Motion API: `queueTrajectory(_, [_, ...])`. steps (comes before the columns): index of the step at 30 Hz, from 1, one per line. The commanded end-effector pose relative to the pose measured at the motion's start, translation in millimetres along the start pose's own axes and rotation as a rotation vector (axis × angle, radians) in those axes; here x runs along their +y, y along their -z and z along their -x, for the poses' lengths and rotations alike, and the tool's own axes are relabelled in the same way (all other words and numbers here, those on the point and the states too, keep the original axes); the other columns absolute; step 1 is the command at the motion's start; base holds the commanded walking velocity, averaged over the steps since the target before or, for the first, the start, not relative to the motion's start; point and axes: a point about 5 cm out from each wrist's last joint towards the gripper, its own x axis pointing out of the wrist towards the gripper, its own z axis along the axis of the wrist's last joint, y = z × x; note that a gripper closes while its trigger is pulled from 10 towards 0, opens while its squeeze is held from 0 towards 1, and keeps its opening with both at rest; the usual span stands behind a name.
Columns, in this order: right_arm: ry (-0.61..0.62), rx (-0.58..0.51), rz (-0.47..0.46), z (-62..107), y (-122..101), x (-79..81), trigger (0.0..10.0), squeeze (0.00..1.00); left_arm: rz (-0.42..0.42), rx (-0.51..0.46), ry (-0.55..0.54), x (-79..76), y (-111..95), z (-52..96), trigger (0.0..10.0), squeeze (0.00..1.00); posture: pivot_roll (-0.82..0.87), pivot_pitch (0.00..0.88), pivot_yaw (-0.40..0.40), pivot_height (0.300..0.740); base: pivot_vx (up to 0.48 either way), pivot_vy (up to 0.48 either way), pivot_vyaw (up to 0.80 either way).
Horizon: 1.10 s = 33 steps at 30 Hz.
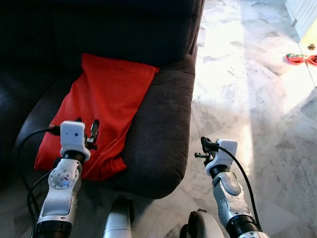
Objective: Move the pillow to the sofa from floor
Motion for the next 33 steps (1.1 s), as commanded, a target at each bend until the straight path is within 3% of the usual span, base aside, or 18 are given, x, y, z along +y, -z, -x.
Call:
queueTrajectory(1, [0.015,-0.062,-0.001,-5.1,-15,-2.2,10.0,0.0,0.011,-0.029,-0.026,-3.9,-4,-0.5,10.0,1.0,0.14,0.172,0.002,0.654,0.0,0.0,0.0])
queueTrajectory(4, [0.021,-0.121,0.004,-8.6,-28,-2.8,10.0,0.0,-0.008,-0.041,-0.011,-12.1,-4,-1.7,10.0,1.0,0.14,0.17,-0.001,0.654,0.0,0.0,0.0])
queueTrajectory(5, [0.02,-0.13,0.008,-9.1,-30,-2.8,10.0,0.0,-0.015,-0.045,-0.01,-13.1,-5,-2.0,10.0,0.0,0.14,0.168,-0.002,0.654,0.0,0.0,0.0])
queueTrajectory(12, [-0.017,-0.211,0.093,-12.8,-48,6.0,10.0,0.0,-0.015,-0.06,-0.046,-15.6,-9,-7.4,10.0,0.0,0.14,0.173,-0.009,0.654,0.0,0.0,0.0])
queueTrajectory(33, [-0.01,-0.236,0.091,-15.9,-56,11.4,10.0,0.0,0.018,-0.061,-0.045,-23.5,-7,-10.4,10.0,0.0,0.13,0.142,-0.004,0.654,0.0,0.0,0.0])
